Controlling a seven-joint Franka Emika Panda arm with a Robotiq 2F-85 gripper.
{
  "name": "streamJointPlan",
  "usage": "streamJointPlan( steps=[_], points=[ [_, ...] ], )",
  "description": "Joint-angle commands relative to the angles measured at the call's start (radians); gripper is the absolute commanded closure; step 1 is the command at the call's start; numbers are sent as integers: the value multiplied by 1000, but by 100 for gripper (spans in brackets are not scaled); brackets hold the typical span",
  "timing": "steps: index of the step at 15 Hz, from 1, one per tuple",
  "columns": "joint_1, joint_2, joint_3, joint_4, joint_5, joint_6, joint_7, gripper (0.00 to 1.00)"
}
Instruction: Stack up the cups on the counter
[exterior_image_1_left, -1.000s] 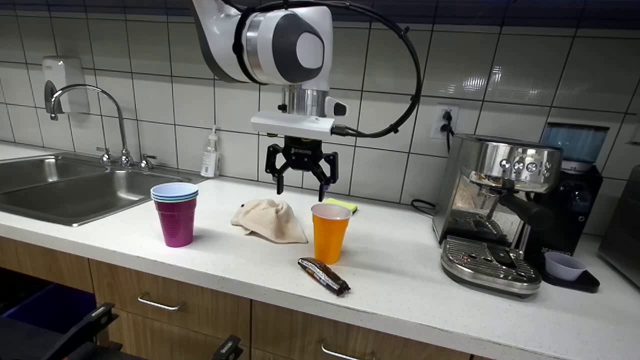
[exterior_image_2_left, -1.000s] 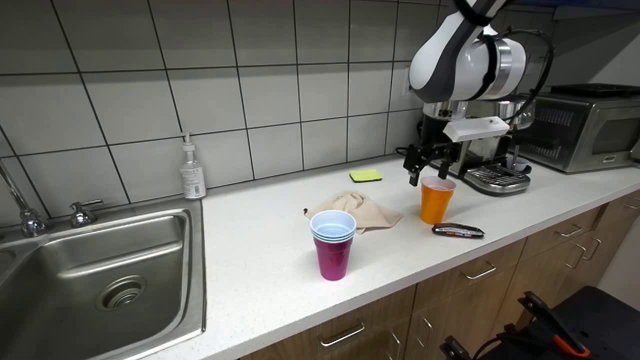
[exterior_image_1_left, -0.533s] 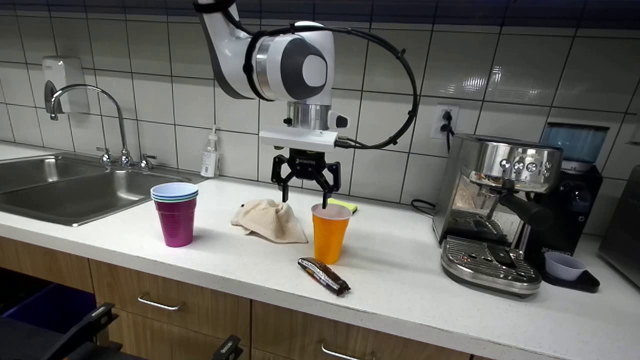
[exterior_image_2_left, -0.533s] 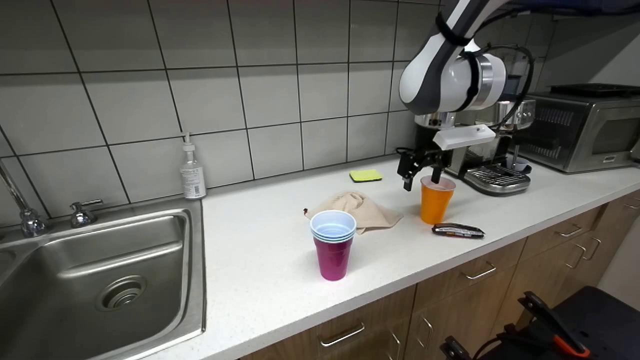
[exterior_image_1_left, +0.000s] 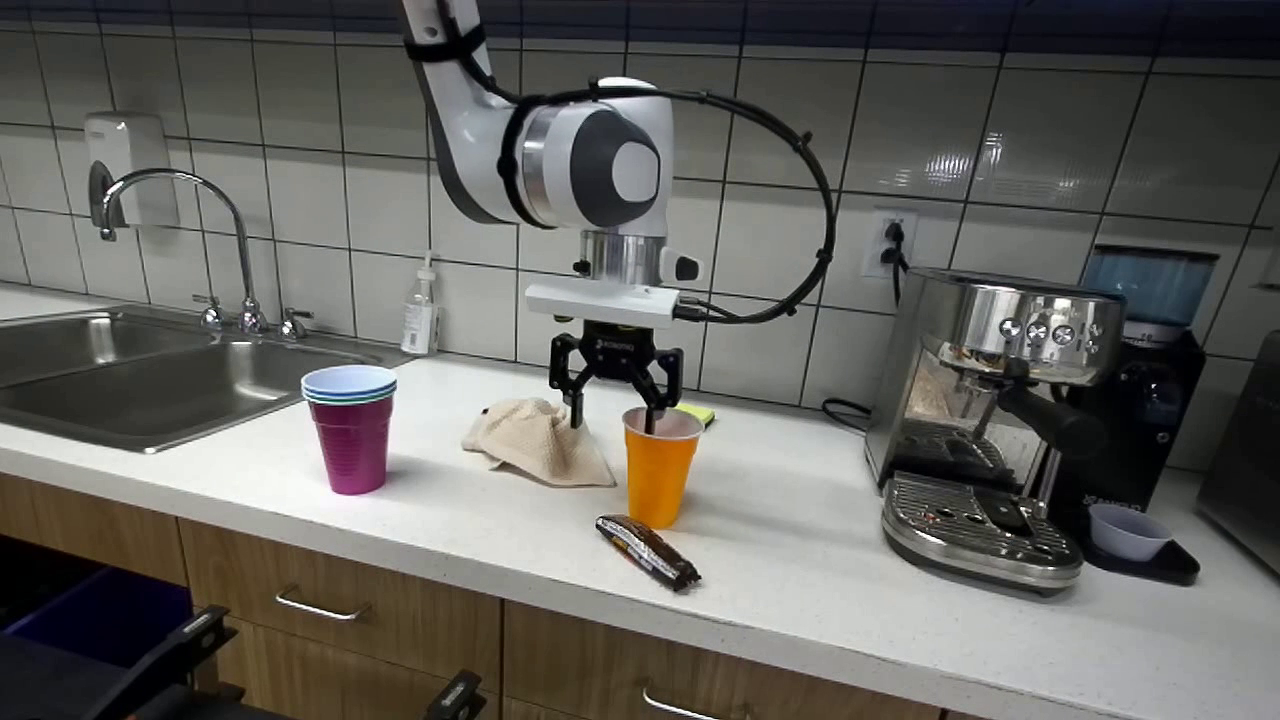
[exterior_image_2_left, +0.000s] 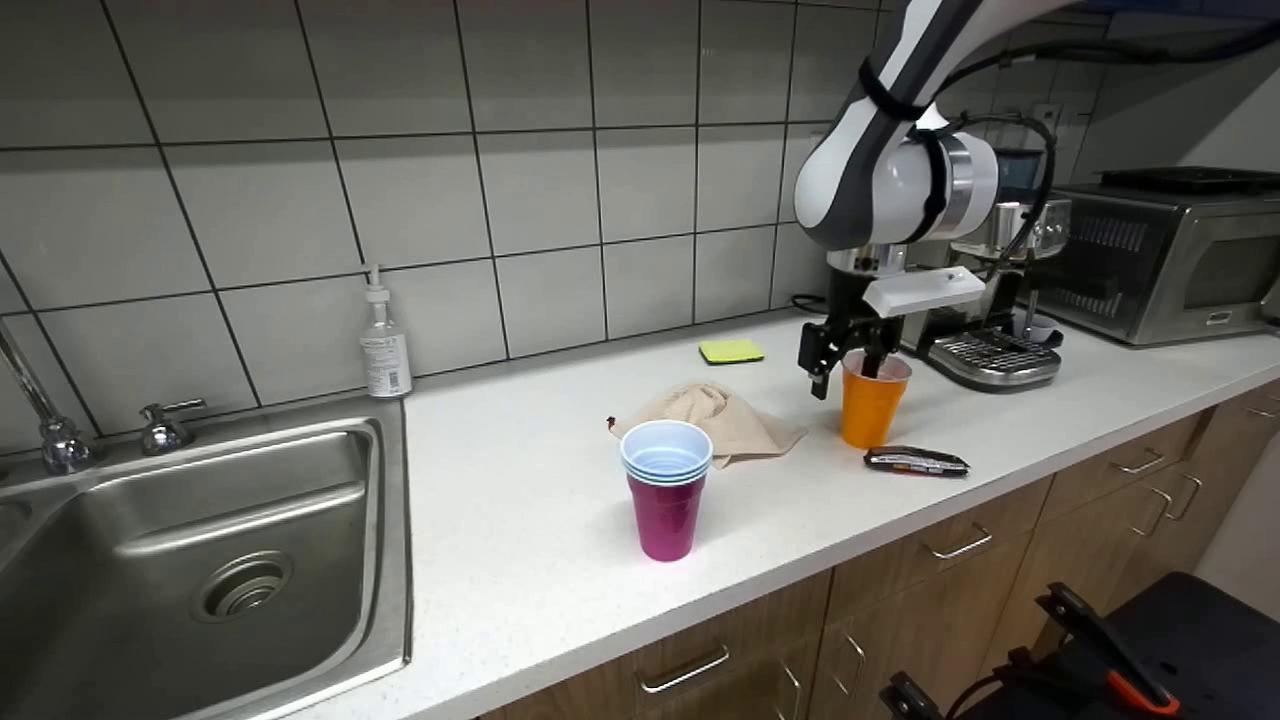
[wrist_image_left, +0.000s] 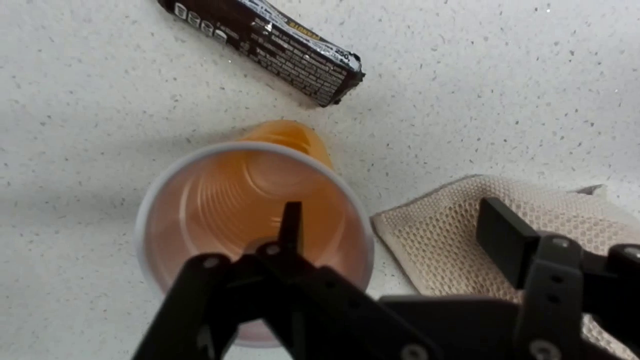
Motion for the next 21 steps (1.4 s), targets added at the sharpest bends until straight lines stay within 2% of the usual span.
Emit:
streamJointPlan(
  steps=[1,8,15,21],
  points=[
    [-37,8,26,17,10,-3,-2,42],
    [-46,-13,23,1,2,1,2,98],
    [-35,-66,23,-26,-11,8,10,99],
    [-1,-165,36,-61,-39,13,36,99]
  ],
)
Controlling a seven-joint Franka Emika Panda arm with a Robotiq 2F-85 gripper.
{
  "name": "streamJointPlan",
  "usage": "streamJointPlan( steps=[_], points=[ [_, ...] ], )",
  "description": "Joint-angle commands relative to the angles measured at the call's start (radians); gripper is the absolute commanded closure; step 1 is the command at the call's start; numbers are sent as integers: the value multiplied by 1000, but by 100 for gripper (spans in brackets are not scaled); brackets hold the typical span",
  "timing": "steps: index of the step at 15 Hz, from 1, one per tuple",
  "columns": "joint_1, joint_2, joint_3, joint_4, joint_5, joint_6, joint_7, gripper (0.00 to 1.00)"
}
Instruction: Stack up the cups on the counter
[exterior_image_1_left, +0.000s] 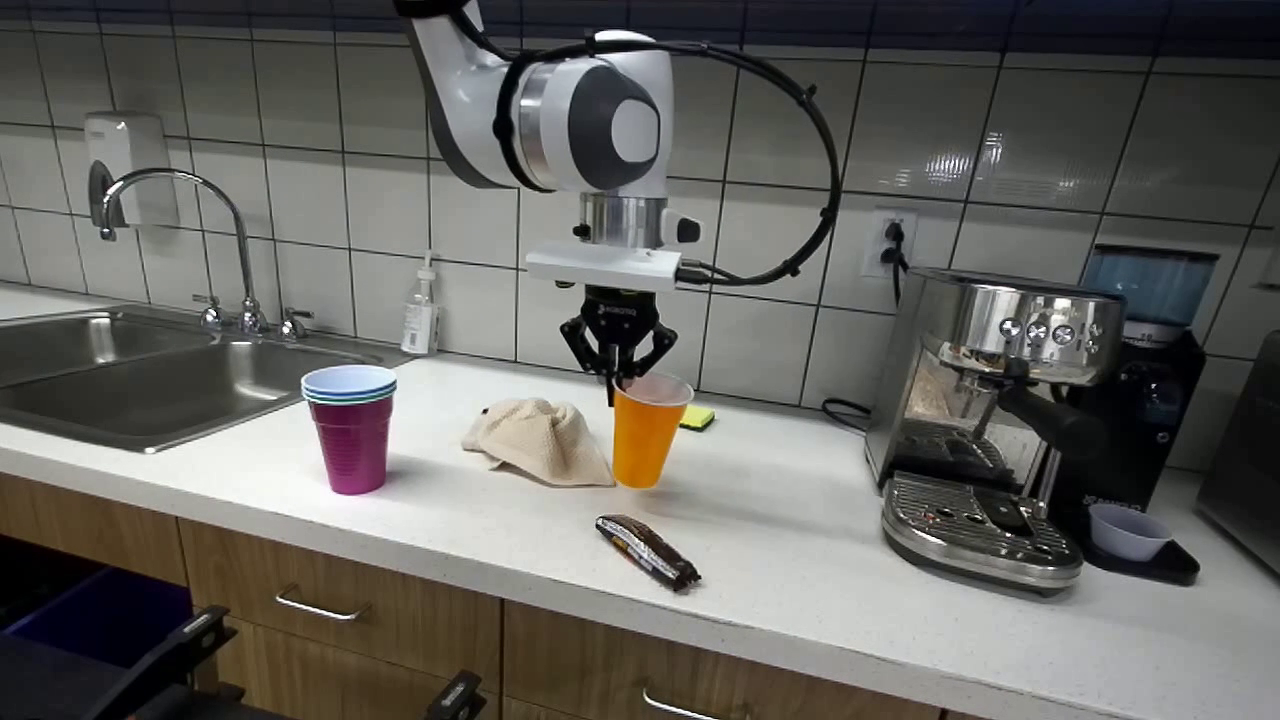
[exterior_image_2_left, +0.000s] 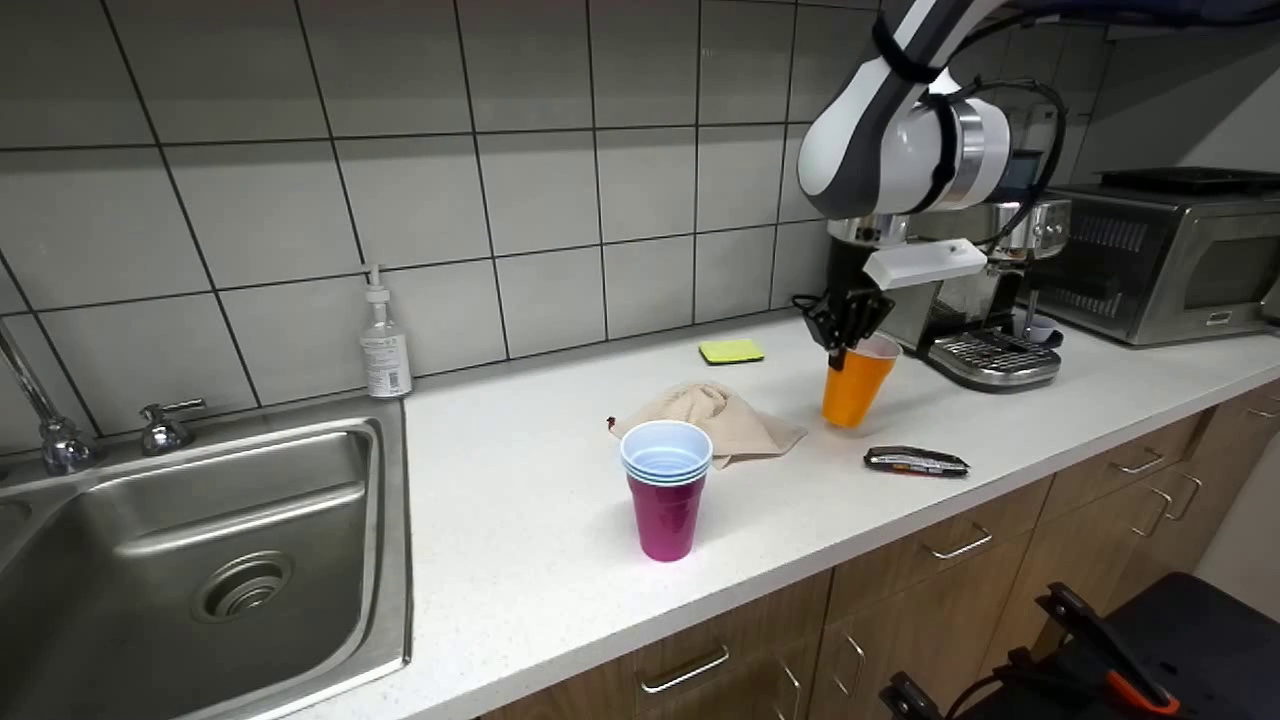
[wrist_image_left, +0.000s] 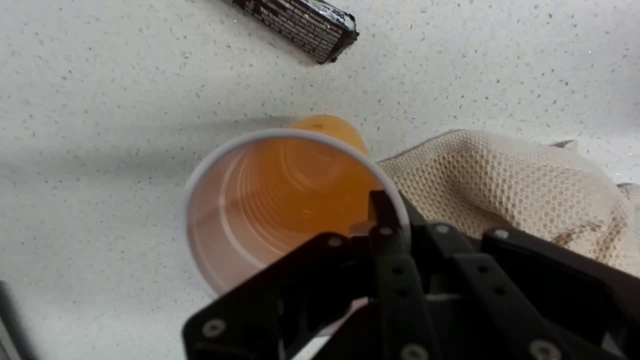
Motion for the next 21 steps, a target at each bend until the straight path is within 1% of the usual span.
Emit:
streamJointPlan(
  steps=[1,5,6,11,16,21],
  points=[
    [22,-106,20,-56,-37,5,44,99],
    [64,-184,44,-75,-62,-26,100,99],
    [75,-203,55,-75,-46,-52,100,99],
    [126,-278,98,-70,-49,-111,150,99],
    [165,-323,136,-51,-53,-169,183,99],
    [195,-339,172,-21,-68,-225,208,99]
  ],
)
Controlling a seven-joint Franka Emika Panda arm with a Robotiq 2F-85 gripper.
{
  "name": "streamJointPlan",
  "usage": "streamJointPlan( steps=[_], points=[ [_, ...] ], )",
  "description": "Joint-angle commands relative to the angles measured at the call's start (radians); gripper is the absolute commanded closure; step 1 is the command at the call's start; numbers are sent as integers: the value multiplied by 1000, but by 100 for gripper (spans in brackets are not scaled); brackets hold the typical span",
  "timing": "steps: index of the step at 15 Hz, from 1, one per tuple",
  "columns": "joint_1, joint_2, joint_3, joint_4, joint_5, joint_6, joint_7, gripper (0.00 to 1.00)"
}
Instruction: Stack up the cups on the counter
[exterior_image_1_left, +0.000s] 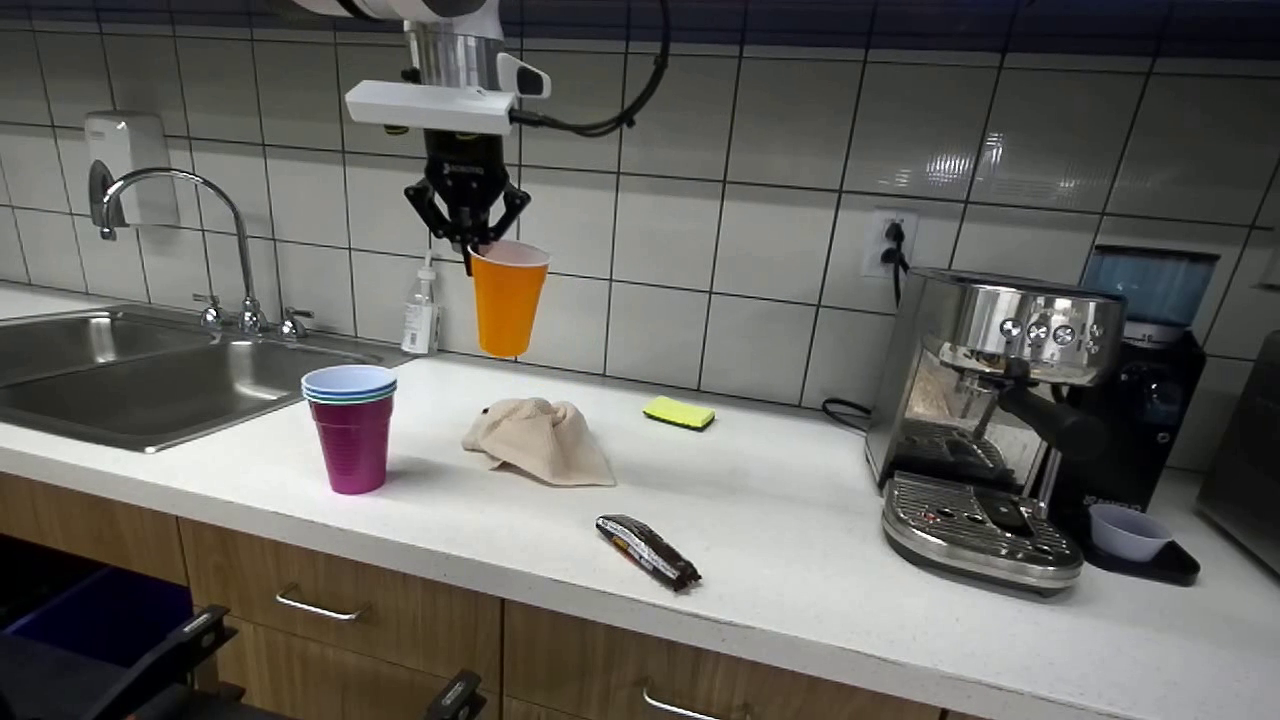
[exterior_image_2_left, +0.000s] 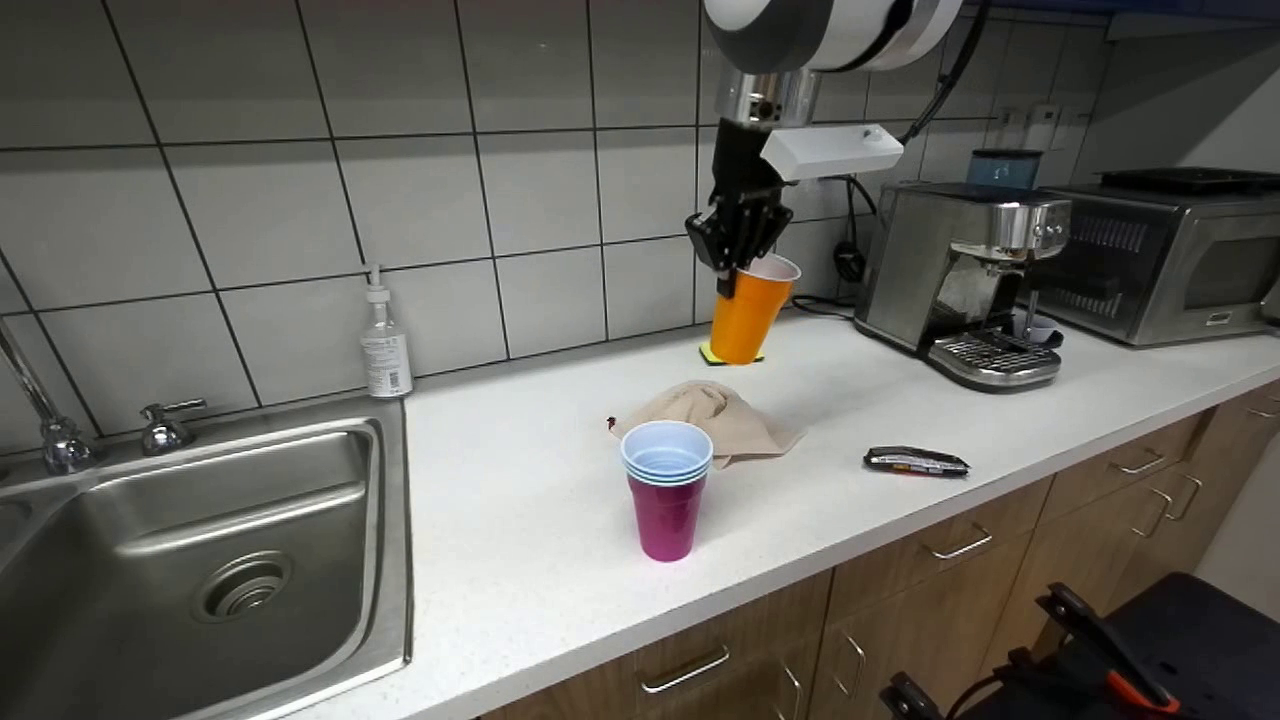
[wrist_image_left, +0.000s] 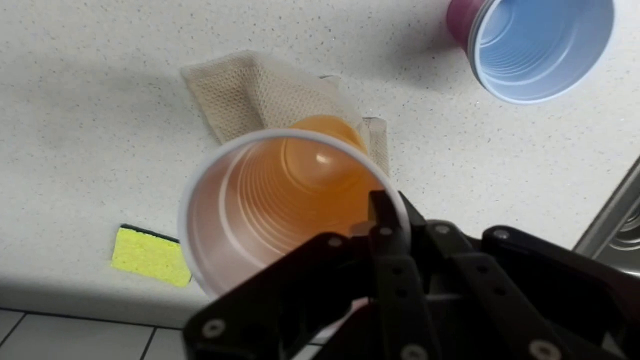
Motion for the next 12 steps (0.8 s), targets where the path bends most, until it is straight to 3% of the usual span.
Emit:
streamJointPlan(
  steps=[1,12],
  points=[
    [16,-25,33,32,-36,-76,52,99],
    [104,-2,140,130,-48,-234,145,99]
  ],
)
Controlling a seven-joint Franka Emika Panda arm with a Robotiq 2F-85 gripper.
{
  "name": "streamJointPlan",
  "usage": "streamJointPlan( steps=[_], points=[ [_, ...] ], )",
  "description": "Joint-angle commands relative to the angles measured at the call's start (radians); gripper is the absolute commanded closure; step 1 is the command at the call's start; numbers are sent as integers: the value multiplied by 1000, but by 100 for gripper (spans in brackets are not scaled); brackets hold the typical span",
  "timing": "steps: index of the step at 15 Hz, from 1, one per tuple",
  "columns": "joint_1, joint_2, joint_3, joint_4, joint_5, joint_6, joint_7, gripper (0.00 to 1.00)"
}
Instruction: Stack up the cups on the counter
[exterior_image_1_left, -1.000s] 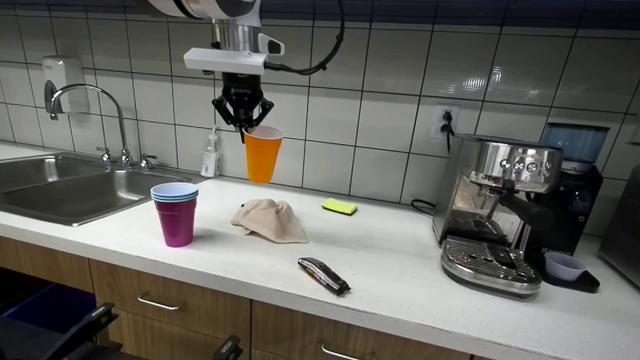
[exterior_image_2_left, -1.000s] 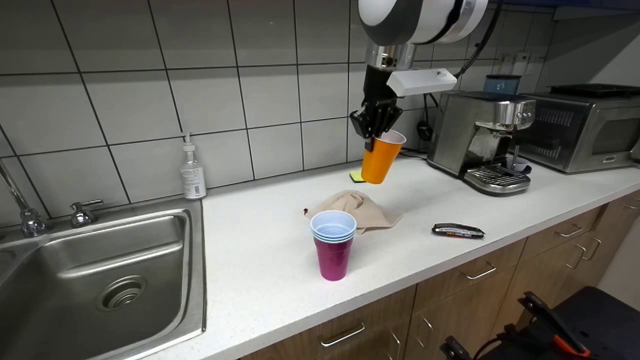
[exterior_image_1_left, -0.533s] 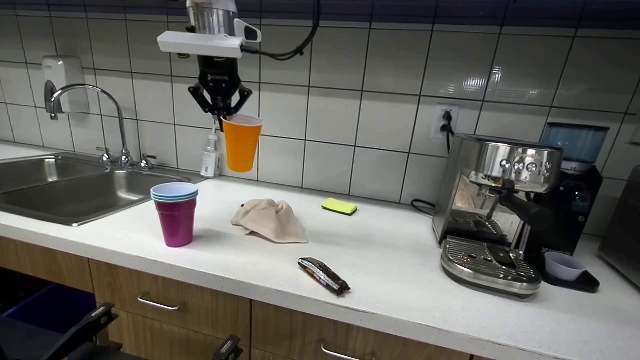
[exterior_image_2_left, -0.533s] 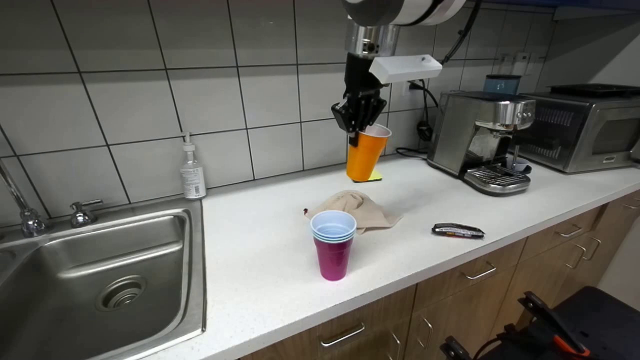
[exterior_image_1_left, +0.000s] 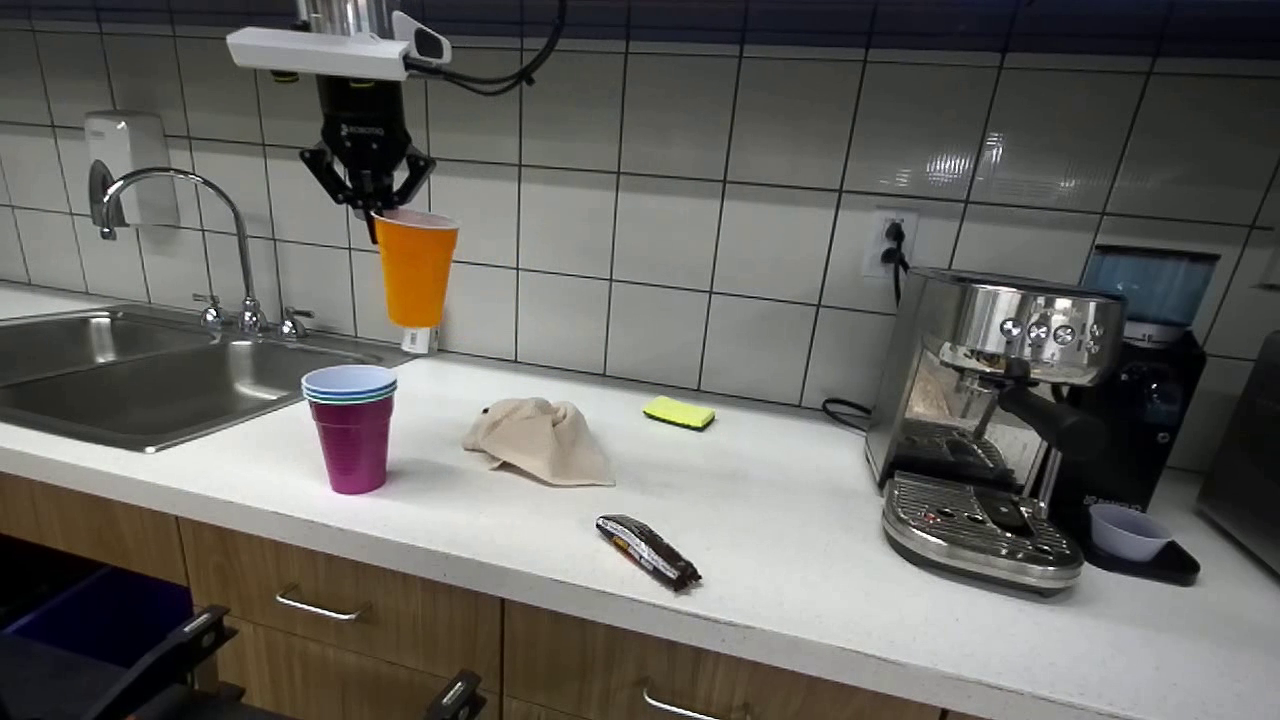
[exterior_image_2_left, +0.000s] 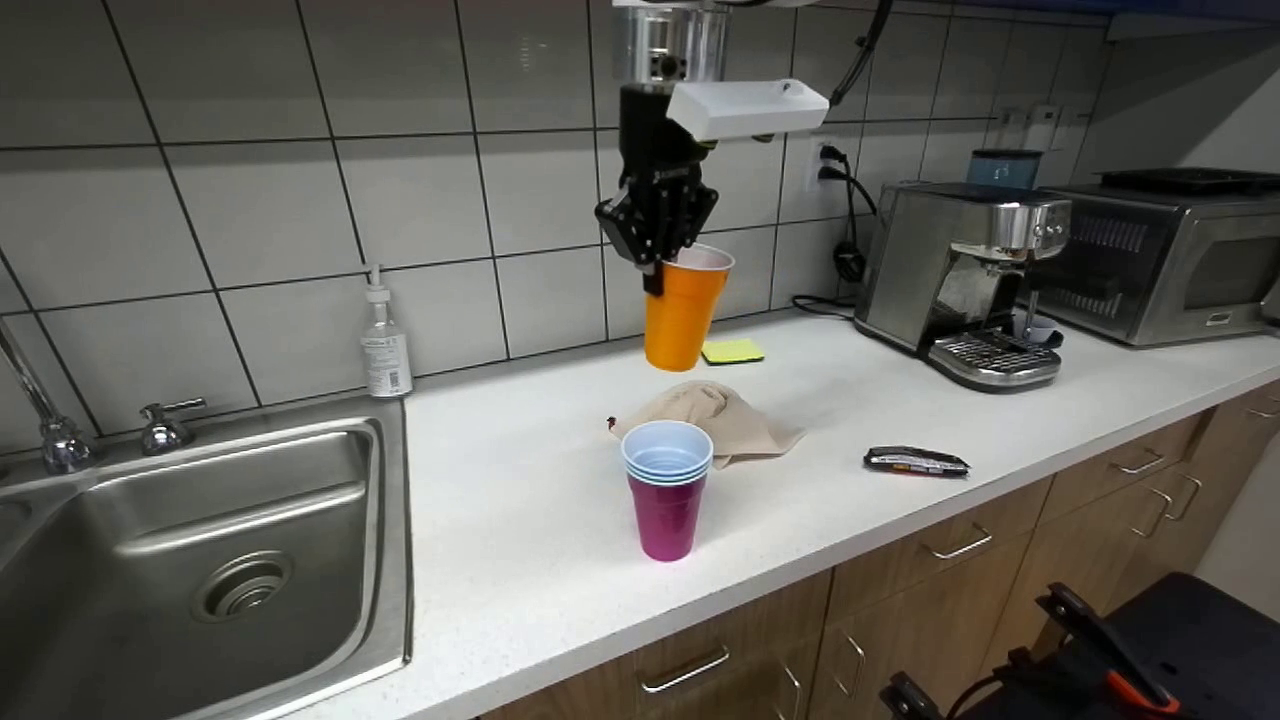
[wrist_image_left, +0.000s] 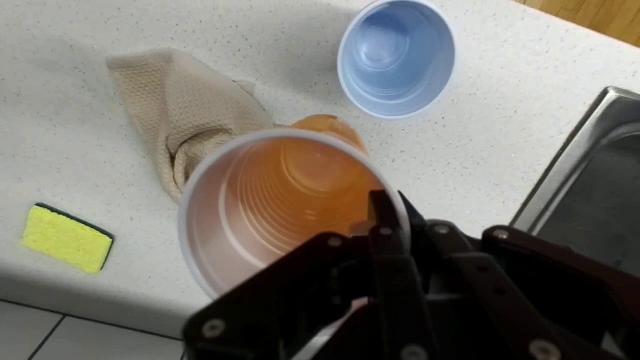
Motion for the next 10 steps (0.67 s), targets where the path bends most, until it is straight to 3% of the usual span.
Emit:
streamJointPlan(
  steps=[1,10],
  points=[
    [22,13,31,50,-21,-75,51,99],
    [50,55,55,75,-14,-138,57,99]
  ],
)
